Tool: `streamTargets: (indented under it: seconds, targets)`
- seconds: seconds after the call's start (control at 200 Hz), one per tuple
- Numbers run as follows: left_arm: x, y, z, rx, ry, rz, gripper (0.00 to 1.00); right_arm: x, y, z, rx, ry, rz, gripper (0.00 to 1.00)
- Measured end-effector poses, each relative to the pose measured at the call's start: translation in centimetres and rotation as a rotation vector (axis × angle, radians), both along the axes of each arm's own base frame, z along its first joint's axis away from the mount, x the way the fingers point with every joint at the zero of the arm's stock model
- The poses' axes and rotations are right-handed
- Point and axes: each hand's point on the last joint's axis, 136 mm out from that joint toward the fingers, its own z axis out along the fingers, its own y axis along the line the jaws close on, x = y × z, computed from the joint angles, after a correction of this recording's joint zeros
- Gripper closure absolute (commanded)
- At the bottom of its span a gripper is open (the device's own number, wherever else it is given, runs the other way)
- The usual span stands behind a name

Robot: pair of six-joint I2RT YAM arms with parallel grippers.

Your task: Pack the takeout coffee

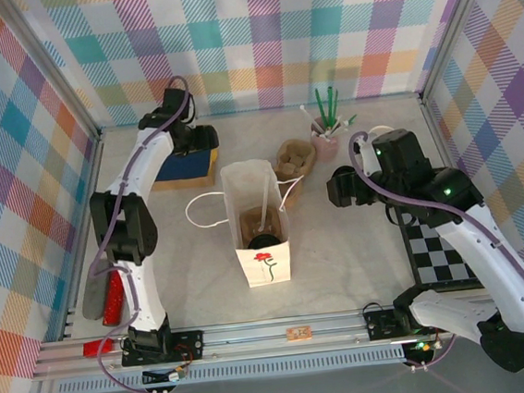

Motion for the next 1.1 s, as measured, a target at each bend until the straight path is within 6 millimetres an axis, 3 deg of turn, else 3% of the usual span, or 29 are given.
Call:
streamTargets:
  seconds: [0.07, 0.2, 0.57, 1.1]
  targets:
    - [0.5, 0.1, -0.5, 0.020, 0.010, -0.002, 0.34, -0.1, -0.2, -0.6, -0.002, 0.013, -0.010, 0.00]
    - [1.5, 0.4, -1.6, 0.052, 0.024, -0.002, 0.36, -0.4, -0.7, -1.5, -0.008, 0.031, -0.024, 0.01]
    - [2.7, 0.4, -6.3, 0.091, 0.100, -0.004, 0.41, -1.0, -1.3, -0.9, 0.011, 0.005, -0.040, 0.01]
    - [5.4, 0.2, -8.4, 0.105, 0.096, 0.005, 0.56, -0.7, -1.6, -1.5, -0.003, 0.017, -0.053, 0.01]
